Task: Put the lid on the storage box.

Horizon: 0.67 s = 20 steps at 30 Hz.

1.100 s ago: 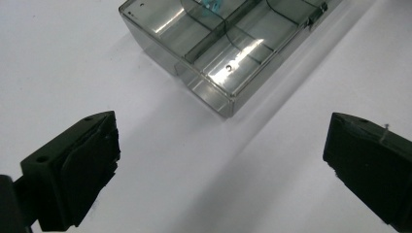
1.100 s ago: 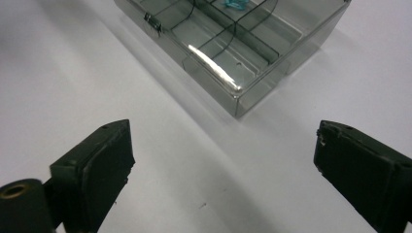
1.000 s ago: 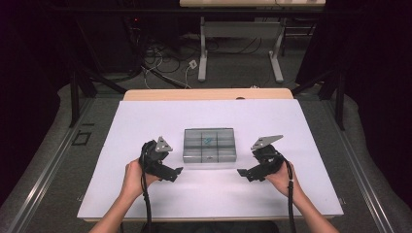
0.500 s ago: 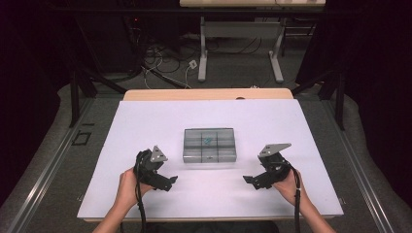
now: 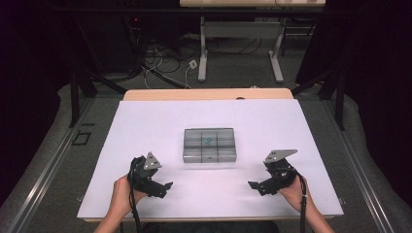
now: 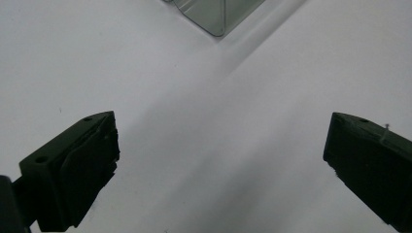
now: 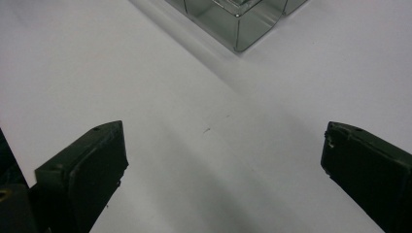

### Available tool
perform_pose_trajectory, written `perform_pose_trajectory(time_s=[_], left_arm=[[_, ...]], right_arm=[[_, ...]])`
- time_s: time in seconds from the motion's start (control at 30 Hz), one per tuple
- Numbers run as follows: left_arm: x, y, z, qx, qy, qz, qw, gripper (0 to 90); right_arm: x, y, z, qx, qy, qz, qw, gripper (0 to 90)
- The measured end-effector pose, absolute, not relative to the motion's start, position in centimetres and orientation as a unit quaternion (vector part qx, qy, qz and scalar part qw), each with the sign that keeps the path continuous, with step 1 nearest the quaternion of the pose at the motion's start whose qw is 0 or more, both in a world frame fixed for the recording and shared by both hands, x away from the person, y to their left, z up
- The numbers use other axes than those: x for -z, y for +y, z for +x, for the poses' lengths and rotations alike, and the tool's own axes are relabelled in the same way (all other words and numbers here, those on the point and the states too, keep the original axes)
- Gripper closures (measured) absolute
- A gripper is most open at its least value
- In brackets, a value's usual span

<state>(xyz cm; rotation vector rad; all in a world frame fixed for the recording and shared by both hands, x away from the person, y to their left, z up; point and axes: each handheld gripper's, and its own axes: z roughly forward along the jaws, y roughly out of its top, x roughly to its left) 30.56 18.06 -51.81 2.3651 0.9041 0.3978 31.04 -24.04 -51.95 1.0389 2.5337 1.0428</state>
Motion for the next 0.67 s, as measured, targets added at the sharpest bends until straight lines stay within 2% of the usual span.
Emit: perform_pose_trajectory(time_s=[0.3, 0.67], left_arm=[[52.2, 18.6, 29.6, -0.147, 0.341, 0.883, 0.287, 0.0], [52.7, 19.2, 29.2, -0.143, 0.349, 0.882, 0.284, 0.0]], right_arm=[[52.4, -24.6, 30.2, -0.352, 0.859, 0.361, 0.096, 0.6], [52.6, -25.0, 29.9, -0.354, 0.859, 0.355, 0.107, 0.0]])
